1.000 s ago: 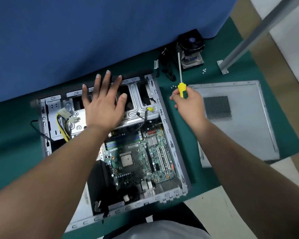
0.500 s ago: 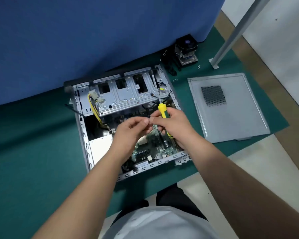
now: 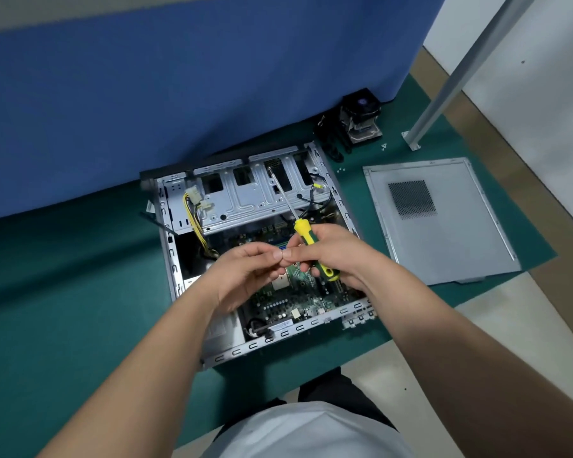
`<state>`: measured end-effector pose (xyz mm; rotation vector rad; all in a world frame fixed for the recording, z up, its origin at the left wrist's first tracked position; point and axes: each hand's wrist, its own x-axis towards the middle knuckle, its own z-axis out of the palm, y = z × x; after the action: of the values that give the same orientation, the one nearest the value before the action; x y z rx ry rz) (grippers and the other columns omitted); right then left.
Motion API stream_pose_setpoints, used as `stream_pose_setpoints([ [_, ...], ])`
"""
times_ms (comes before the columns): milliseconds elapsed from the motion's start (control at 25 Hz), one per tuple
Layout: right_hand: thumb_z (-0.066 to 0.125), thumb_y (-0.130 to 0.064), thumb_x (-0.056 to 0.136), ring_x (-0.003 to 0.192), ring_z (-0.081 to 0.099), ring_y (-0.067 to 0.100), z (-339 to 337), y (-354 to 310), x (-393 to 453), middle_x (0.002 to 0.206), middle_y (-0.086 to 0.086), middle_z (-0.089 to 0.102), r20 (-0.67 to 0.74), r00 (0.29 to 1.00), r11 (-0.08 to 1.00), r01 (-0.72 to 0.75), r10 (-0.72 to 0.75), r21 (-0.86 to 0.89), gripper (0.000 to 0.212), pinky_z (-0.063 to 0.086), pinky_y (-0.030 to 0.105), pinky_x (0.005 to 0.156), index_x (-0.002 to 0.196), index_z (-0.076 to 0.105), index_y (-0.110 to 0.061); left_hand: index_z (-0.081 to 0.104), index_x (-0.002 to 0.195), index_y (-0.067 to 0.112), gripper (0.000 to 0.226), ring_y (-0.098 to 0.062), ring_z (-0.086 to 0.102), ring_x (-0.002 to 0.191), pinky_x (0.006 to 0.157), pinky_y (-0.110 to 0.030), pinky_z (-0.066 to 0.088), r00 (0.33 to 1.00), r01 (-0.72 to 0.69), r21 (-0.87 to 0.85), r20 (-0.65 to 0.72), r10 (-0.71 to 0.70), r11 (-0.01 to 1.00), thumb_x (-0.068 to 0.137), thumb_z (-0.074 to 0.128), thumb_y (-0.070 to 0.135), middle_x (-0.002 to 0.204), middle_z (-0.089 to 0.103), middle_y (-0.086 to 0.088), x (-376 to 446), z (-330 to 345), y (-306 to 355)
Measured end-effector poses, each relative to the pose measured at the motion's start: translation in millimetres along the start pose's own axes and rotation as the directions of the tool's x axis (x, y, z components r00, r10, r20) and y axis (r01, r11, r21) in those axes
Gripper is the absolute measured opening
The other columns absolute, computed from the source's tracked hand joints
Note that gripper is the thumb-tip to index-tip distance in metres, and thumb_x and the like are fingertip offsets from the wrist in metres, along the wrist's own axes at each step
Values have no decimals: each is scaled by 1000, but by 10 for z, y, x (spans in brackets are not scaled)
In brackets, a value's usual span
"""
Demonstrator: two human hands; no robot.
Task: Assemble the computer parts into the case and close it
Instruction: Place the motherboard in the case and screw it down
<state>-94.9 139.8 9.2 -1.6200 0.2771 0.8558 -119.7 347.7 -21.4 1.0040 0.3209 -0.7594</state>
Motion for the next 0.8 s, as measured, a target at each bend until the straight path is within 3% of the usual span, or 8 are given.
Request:
stream_pose_setpoints([
  [160,84,-15,81,66,66,13,11,-5,55,90,7,79,-38,998,999,40,-41,-33,28,50,23,52,104,68,-14,74,91,4,7,-19,70,78,70,-22,61,995,-10,-106,-102,-1,994,86,70,3,91,72,-18,82,16,44],
  [240,80,-18,73,67,63,16,-5,17,46,92,8,78,-25,999,996,44,-46,-76,44,50,30,60,113,59,-15,70,91,4,6,-19,71,79,70,-22,61,966,-130,-281,-252,57,951,93,64,2,94,72,-17,145,43,56],
  [360,73,-31,62,74,63,17,-59,81,-3,101,12,77,67,998,980,26,-13,-199,65,47,36,73,119,48,-17,62,88,5,9,-24,74,93,85,-29,62,915,-282,-488,-395,79,826,96,60,4,107,75,-18,217,138,86],
  [480,72,-8,79,71,65,15,-224,94,-55,101,4,77,64,996,981,67,-57,-183,35,51,31,62,112,61,-15,61,90,4,8,-29,75,102,94,-38,60,906,-315,-607,-421,42,729,96,56,6,113,75,-17,260,220,127],
  [560,74,0,85,72,69,16,-373,67,-108,98,2,75,-6,996,985,86,-88,-149,33,53,25,62,111,73,-21,61,95,5,7,-29,75,104,92,-39,61,899,-321,-622,-438,24,714,97,56,9,113,76,-16,270,231,133],
  [680,75,5,84,83,74,21,-536,28,-159,118,13,66,-79,987,989,142,-138,49,46,58,24,71,122,71,-20,65,93,6,11,-26,76,101,85,-38,63,876,-333,-592,-483,8,734,98,58,13,106,78,-13,278,233,106],
  [800,69,7,87,94,75,31,-556,30,-163,118,23,66,-254,947,884,284,-197,371,42,60,26,79,125,63,-10,66,86,4,15,-26,77,91,81,-38,64,863,-353,-610,-506,-5,710,97,61,13,90,77,-13,267,242,80],
])
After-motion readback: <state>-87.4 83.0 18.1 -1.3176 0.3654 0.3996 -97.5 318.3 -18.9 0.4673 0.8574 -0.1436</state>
